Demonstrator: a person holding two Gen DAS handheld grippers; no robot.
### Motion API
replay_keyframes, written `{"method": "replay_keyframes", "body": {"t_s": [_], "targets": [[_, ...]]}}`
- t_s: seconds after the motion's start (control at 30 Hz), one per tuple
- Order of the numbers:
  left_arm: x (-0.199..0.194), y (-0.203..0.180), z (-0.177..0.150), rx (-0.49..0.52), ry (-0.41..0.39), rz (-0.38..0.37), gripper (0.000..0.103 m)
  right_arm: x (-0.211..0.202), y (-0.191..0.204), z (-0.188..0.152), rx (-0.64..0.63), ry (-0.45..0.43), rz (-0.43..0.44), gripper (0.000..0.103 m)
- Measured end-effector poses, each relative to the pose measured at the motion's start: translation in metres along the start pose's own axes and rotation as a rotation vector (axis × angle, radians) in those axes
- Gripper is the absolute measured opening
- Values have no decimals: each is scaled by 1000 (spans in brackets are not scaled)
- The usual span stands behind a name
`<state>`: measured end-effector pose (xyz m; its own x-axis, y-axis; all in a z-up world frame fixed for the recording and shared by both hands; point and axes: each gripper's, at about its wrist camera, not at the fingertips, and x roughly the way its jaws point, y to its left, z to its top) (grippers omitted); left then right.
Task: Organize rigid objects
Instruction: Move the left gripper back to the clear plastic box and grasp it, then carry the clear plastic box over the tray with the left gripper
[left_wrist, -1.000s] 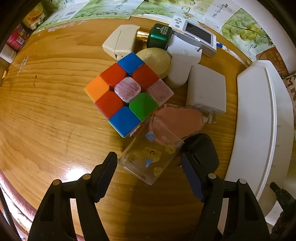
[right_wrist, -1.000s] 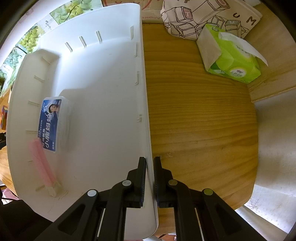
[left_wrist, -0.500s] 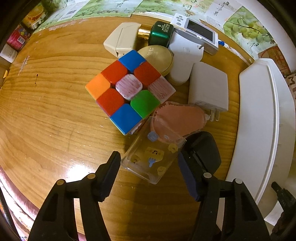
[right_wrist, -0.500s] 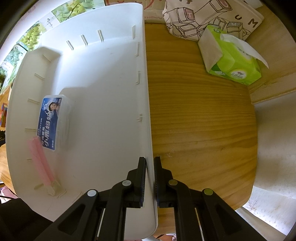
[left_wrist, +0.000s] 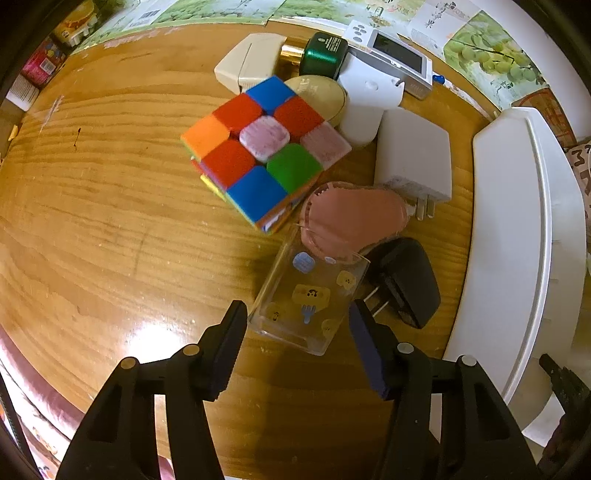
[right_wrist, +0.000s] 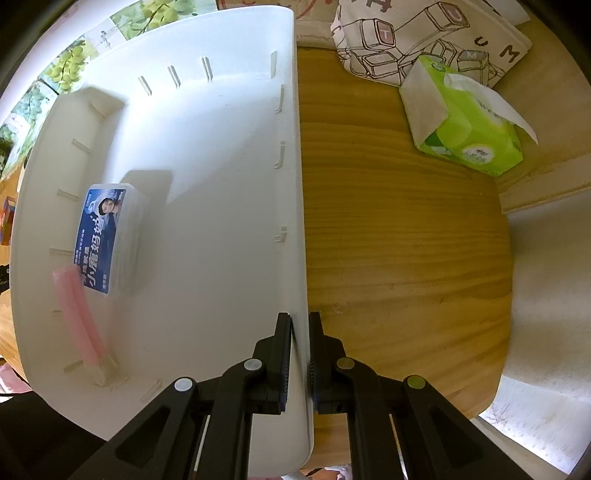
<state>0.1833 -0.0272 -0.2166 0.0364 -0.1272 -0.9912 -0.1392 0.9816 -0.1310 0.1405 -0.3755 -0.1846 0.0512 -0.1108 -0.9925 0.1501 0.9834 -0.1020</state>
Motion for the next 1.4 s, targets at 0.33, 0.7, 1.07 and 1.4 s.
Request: {"method": "replay_keyframes", "body": {"t_s": [0.33, 0.7, 1.07, 1.4], "targets": [[-5, 6, -32, -21, -8, -1, 60, 0, 6, -5, -29, -10, -2, 8], [-32, 11, -69, -36, -48, -4, 59, 0, 19, -13, -73, -27, 5, 8], [-82, -5, -67, 15, -152, 5, 59, 1, 20, -19, -89, -43, 22, 7], [-124, -42, -56, 127, -254, 7, 59, -2, 18, -23, -104, -53, 24, 7]]}}
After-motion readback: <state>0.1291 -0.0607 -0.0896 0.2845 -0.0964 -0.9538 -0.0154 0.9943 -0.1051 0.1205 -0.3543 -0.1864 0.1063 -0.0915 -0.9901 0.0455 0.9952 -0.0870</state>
